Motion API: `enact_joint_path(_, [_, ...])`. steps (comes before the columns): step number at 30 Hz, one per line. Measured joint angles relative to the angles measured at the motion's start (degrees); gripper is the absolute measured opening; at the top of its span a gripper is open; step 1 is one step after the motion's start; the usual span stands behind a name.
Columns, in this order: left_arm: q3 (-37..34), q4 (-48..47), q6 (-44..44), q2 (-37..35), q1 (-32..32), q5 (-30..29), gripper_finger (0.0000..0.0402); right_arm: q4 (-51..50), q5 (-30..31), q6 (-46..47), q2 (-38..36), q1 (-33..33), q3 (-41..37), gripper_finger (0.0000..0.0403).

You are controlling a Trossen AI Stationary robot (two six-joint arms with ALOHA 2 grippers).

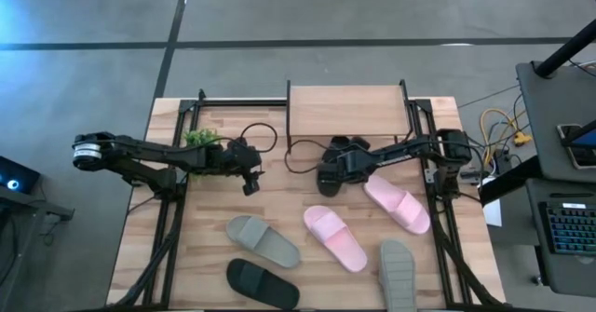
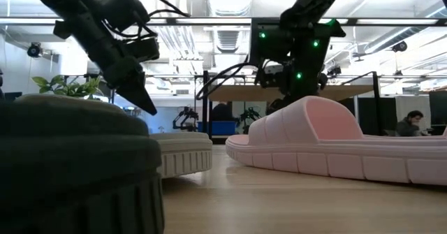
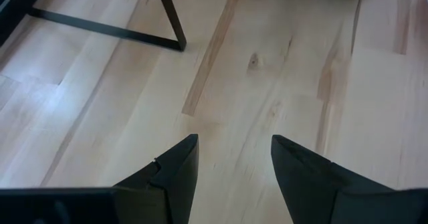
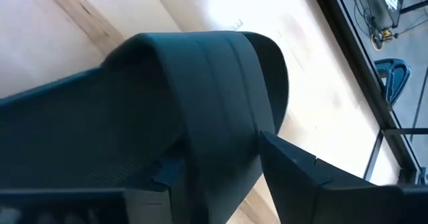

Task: Pick and place slides into the shelf
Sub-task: Move the top black slipper under the shelf

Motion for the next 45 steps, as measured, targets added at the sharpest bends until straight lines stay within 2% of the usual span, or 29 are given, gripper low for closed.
enact_joint_path(7, [-0.7, -0.13, -0.46, 0.0, -0.02, 0.0, 0.0173, 0.01, 0.07, -0.2, -0.07, -0.52, -0.31, 0.0116])
enact_joint_path(18, [-0.7, 0.04, -0.46, 0.0, -0.02, 0.0, 0.0173, -1.56, 0.4, 0.33, -0.07, -0.54, -0.02, 0.0017])
enact_joint_path(32, [-0.7, 0.04, -0.46, 0.0, -0.01, 0.03, 0.0173, -12.38, -0.9, 1.07, -0.81, 2.74, 7.32, 0.0012])
enact_joint_path(38, [-0.7, 0.02, -0.46, 0.0, -0.01, 0.04, 0.0173, -26.27, -0.7, 1.44, -0.83, 5.54, 12.01, 0.0012])
enact_joint_path(42, [-0.7, 0.02, -0.46, 0.0, -0.01, 0.07, 0.0173, -36.9, -2.76, 8.87, -1.15, 7.19, 12.97, 0.0012])
enact_joint_path(45, [-0.7, 0.02, -0.46, 0.0, -0.01, 0.09, 0.0173, -39.46, -5.92, 15.46, -2.34, 8.23, 12.52, 0.0012])
